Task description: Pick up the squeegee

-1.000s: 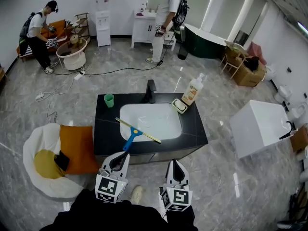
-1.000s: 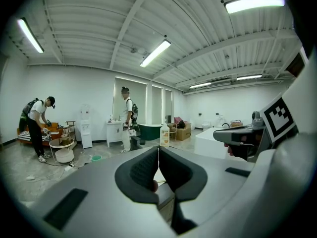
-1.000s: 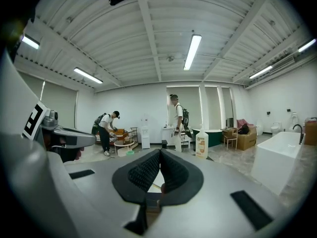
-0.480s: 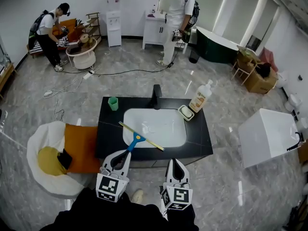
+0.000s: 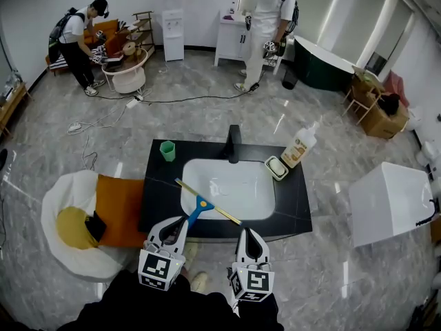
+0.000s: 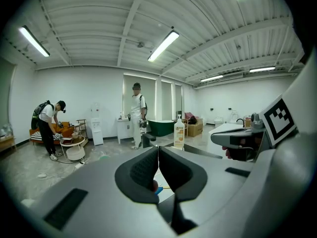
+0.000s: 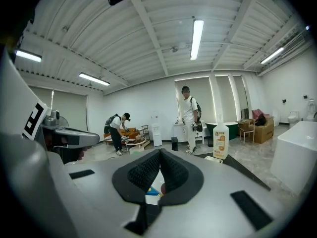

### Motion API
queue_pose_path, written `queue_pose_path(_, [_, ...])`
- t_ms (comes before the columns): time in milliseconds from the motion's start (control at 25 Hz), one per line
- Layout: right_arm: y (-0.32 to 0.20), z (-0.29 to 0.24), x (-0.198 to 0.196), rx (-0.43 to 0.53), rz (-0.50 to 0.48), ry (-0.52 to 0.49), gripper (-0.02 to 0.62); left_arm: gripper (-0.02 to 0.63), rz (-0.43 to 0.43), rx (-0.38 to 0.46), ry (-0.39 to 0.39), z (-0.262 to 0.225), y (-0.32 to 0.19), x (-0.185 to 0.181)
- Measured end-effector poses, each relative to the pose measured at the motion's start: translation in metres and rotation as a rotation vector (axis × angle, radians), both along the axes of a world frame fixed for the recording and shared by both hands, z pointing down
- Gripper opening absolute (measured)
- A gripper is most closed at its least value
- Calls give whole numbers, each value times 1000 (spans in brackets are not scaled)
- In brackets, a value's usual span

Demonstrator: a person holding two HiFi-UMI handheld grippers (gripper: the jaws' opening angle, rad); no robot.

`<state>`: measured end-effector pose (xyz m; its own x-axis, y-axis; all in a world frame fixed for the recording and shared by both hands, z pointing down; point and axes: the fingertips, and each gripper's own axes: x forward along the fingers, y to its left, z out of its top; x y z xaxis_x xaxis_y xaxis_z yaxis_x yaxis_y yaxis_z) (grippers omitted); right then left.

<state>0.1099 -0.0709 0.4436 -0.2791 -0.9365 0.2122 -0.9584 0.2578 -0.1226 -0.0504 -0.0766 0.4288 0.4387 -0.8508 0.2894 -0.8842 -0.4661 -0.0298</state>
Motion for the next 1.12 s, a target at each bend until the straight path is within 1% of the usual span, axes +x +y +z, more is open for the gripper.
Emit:
queue_pose_path(200, [-35, 18, -2, -48, 12, -8, 15, 25, 6, -53, -2, 20, -37, -2])
queue_pose_path(480, [-77, 60, -2, -138, 51, -27, 15, 25, 28, -158, -6, 64, -80, -4])
queue_pose_path(760, [-99, 111, 0, -230, 81, -29, 15, 25, 46, -250, -16, 115, -107, -6])
queue_pose_path(960, [-105, 138, -1, -287, 93, -36, 15, 25, 65, -319, -33, 151, -113, -4])
queue_pose_path(1120, [-108, 155, 1, -319, 104, -39, 15, 25, 77, -354, -42, 172, -118, 1])
